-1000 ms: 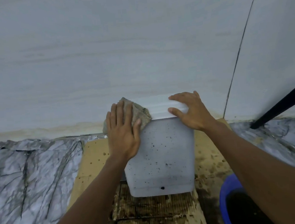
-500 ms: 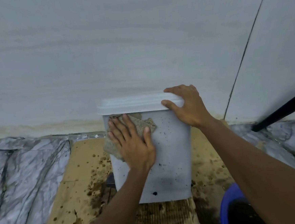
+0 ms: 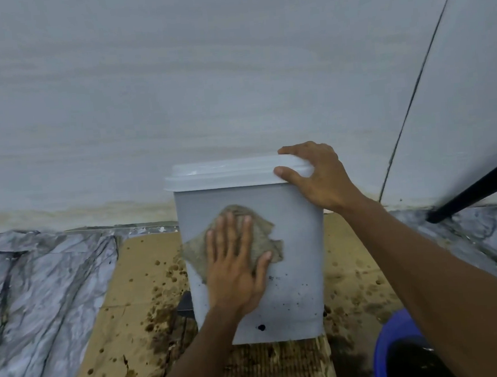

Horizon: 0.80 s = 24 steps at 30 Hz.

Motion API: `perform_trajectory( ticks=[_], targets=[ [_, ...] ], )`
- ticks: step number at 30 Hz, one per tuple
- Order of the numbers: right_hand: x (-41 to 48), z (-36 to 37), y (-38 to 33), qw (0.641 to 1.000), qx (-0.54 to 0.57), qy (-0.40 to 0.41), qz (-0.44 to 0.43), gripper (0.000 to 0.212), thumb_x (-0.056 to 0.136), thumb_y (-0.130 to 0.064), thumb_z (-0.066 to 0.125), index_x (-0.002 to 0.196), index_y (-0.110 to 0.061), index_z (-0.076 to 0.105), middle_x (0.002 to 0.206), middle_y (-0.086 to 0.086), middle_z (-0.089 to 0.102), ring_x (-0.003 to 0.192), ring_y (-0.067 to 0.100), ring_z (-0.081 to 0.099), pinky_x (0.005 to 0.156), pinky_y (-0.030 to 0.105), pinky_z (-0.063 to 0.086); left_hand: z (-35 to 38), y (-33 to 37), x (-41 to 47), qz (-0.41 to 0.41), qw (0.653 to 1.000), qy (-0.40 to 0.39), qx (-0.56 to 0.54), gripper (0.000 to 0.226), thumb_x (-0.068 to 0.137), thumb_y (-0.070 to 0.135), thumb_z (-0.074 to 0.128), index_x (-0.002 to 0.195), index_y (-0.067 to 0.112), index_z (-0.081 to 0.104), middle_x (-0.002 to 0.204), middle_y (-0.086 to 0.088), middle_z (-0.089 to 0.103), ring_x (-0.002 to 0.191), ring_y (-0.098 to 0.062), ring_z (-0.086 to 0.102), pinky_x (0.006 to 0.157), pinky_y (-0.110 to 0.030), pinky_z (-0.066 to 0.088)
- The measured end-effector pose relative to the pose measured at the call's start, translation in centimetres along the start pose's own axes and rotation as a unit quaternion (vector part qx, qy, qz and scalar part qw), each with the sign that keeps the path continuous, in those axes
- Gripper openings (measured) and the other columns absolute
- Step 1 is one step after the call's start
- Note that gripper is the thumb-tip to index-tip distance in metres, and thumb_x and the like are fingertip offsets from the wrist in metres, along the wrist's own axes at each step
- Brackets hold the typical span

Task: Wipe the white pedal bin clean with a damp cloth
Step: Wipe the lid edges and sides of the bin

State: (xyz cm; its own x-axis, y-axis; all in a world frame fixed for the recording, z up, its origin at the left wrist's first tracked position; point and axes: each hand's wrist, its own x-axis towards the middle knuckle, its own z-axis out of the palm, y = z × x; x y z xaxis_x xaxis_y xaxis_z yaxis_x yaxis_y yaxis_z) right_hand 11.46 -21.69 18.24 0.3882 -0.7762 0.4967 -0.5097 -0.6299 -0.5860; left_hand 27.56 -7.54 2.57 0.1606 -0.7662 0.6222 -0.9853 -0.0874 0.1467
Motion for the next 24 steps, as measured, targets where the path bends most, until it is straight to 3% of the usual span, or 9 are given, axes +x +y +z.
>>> perform_trajectory(
  ticks=[4,9,14,18,24],
  targets=[
    [-0.3,0.2,-0.4,1.0,0.008,0.009,0.005,0.038,0.089,-0.046,0.07,0.123,-0.029,0.069,0.122,-0.008,0.065,0.101,-0.01,0.033,0.111,0.034,0.031,-0.6,-0.3,1.6,-0.125,0.991,0.042,-0.013,0.08,0.102,0.052,0.035,0.163,0.008,0.008,0.17,-0.018,-0.005,0.158,-0.037,-0.003,0.126,-0.057,0.003],
    [-0.5,-0.1,0.2,1.0,0.015,0.009,0.0,0.03,0.095,-0.038,0.065,0.123,-0.026,0.068,0.122,-0.005,0.064,0.098,-0.01,0.032,0.11,0.039,0.032,0.2,5.9,4.9,-0.117,0.992,0.044,-0.033,0.078,0.104,0.048,0.036,0.162,0.004,0.009,0.169,-0.021,0.0,0.157,-0.039,-0.003,0.126,-0.057,0.0],
    [-0.1,-0.1,0.6,0.998,0.049,-0.009,0.026,0.027,0.102,-0.021,0.053,0.125,-0.024,0.067,0.128,-0.004,0.062,0.112,0.004,0.037,0.114,0.04,0.027,0.9,8.1,4.8,-0.008,1.0,0.018,-0.018,0.07,0.107,0.045,0.029,0.162,0.006,0.011,0.169,-0.019,0.003,0.158,-0.036,-0.001,0.127,-0.054,0.002],
    [-0.1,0.1,0.8,0.997,0.058,-0.023,0.039,0.03,0.102,-0.02,0.052,0.127,-0.027,0.066,0.13,-0.006,0.061,0.124,0.018,0.04,0.114,0.042,0.027,0.8,8.1,4.9,0.103,0.995,-0.016,0.006,0.067,0.108,0.043,0.032,0.163,0.009,0.012,0.17,-0.015,0.008,0.158,-0.031,0.0,0.128,-0.051,0.003],
    [-0.1,-0.6,0.8,0.993,0.089,-0.052,0.059,0.031,0.102,-0.02,0.052,0.129,-0.03,0.065,0.131,-0.01,0.058,0.13,0.02,0.037,0.114,0.038,0.026,0.4,6.0,4.8,0.242,0.969,-0.037,0.019,0.064,0.109,0.041,0.035,0.163,0.011,0.018,0.171,-0.011,0.009,0.159,-0.028,0.002,0.128,-0.049,0.008]
  ],
)
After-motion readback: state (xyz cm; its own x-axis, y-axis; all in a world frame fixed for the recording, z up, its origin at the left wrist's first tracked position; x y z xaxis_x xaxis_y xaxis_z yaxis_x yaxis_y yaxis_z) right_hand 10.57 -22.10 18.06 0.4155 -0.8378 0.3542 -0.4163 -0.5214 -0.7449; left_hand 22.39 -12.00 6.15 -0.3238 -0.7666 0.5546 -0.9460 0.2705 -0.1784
